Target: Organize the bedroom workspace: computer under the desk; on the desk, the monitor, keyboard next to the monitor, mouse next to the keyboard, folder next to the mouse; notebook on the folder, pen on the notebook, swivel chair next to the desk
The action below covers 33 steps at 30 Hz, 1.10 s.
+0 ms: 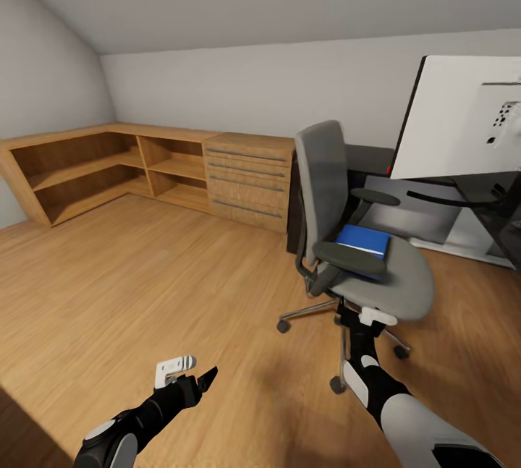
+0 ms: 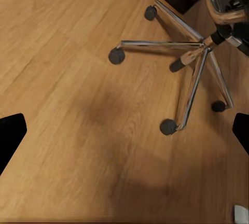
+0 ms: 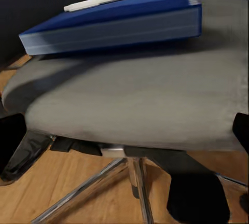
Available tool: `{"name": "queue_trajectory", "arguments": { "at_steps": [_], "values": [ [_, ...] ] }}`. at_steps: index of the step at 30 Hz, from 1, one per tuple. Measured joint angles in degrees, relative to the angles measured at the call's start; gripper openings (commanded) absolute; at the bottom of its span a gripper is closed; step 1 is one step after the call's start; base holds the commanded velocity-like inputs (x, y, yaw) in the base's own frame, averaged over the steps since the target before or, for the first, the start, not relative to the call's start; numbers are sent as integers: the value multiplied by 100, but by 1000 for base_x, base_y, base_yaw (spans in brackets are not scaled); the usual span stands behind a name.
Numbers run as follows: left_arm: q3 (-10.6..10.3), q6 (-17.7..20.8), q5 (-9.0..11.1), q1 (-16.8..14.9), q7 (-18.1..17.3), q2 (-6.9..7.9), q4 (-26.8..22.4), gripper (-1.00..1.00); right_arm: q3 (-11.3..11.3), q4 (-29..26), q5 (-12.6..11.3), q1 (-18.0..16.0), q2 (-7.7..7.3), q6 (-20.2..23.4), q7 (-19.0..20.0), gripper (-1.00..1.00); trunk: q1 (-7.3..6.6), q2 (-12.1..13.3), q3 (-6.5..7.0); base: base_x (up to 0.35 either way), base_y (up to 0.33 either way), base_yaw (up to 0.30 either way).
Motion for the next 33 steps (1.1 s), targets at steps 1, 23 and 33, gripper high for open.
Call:
{"name": "queue_trajectory", "arguments": {
  "at_steps": [1, 23, 33],
  "values": [
    [0, 1, 0, 0, 1, 0, 0, 100, 1, 0, -1, 0, -1, 0, 0, 100, 0, 0, 0, -66, -115, 0],
    [-3, 8, -9, -1, -5, 0, -2, 100, -8, -728, 9, 9, -15, 299, -744, 100, -1, 0, 0, -11, -19, 0],
    [-7, 8, -10, -1, -7, -1, -2, 100, -13, -948, 12, 9, -38, 778, -965, 100, -1, 0, 0, 5, 0, 0]
  ]
}}
